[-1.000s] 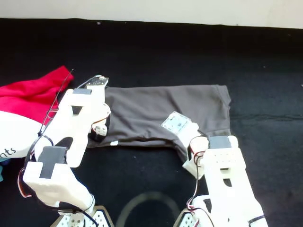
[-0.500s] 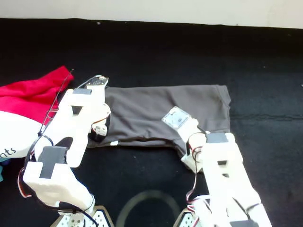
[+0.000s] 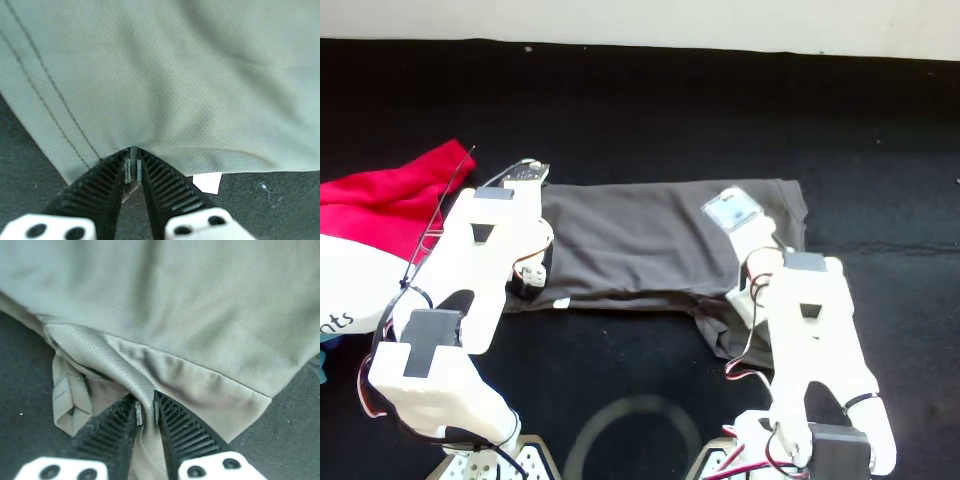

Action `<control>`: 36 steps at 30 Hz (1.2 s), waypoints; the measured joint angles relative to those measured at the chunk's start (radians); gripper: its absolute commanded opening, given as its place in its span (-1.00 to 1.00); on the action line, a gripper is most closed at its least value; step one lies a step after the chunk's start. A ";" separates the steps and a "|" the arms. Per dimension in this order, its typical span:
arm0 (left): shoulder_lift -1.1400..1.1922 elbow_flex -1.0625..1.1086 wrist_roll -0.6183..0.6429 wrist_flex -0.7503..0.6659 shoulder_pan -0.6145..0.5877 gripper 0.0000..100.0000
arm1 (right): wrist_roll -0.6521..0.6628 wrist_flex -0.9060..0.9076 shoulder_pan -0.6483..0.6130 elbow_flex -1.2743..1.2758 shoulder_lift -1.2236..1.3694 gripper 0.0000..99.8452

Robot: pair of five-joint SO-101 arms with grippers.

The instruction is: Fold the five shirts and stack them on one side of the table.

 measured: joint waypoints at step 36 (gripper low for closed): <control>0.000 0.000 0.000 0.000 0.000 -0.98 | -0.129 0.078 -0.183 0.040 0.012 -0.87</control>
